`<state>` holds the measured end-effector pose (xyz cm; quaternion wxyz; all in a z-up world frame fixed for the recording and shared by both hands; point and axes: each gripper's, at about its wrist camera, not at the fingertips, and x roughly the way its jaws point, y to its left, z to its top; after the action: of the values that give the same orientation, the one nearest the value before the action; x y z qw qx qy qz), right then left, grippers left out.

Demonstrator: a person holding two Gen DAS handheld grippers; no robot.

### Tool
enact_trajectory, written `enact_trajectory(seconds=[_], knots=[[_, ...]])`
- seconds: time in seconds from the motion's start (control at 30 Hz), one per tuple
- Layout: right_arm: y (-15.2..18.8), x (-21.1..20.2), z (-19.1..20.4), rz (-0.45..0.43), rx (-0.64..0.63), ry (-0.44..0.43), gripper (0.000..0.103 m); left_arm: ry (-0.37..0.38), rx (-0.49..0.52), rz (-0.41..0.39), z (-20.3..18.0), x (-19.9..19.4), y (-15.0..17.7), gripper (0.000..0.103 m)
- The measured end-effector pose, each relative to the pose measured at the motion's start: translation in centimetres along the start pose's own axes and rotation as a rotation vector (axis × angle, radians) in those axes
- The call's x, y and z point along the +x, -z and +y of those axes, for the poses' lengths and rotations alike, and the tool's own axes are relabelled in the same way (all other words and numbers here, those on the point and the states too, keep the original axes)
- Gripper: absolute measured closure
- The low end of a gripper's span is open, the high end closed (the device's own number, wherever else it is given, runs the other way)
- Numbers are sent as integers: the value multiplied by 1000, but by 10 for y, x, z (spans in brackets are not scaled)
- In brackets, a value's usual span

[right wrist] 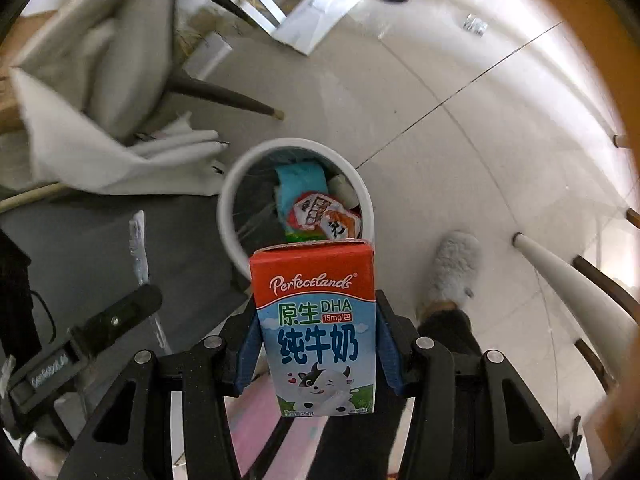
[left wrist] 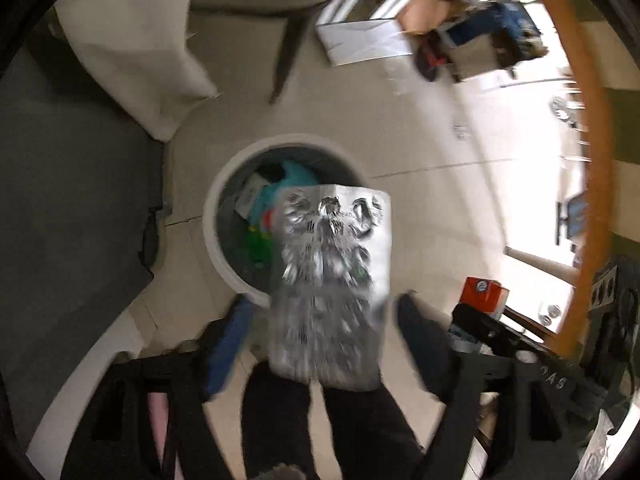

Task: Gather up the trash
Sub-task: 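Carry the blister pack and milk carton over the bin and release them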

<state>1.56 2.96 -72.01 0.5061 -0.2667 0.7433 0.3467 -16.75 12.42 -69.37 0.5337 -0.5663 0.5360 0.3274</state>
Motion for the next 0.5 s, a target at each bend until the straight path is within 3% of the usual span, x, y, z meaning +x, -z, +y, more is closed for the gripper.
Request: enact_trajectory(seconds=[0.03, 0.1, 0.13, 0.17, 0.2, 0.23, 0.33, 0.5], knots=[[-7, 20, -2, 16, -5, -20, 49, -15, -7, 0, 6, 11, -3, 1], [-18, 54, -3, 49, -5, -45, 49, -53, -22, -10, 22, 31, -6, 0], [-23, 65, -4, 56, -4, -58, 43, -71, -30, -16, 28, 38, -7, 0], [-26, 76, -6, 60, -10, -65, 34, -89, -38, -28, 34, 42, -9, 0], [-29, 85, -6, 55, -17, -64, 14, -113, -43, -41, 37, 45, -9, 0], [-30, 94, -5, 43, -36, -54, 5, -144, -47, -54, 42, 48, -9, 0], [-31, 104, -3, 29, -96, 39, 4, -215, -61, -80, 54, 50, -4, 0], [-22, 98, 7, -13, -184, 198, 4, -251, -63, -98, 53, 33, 9, 0]])
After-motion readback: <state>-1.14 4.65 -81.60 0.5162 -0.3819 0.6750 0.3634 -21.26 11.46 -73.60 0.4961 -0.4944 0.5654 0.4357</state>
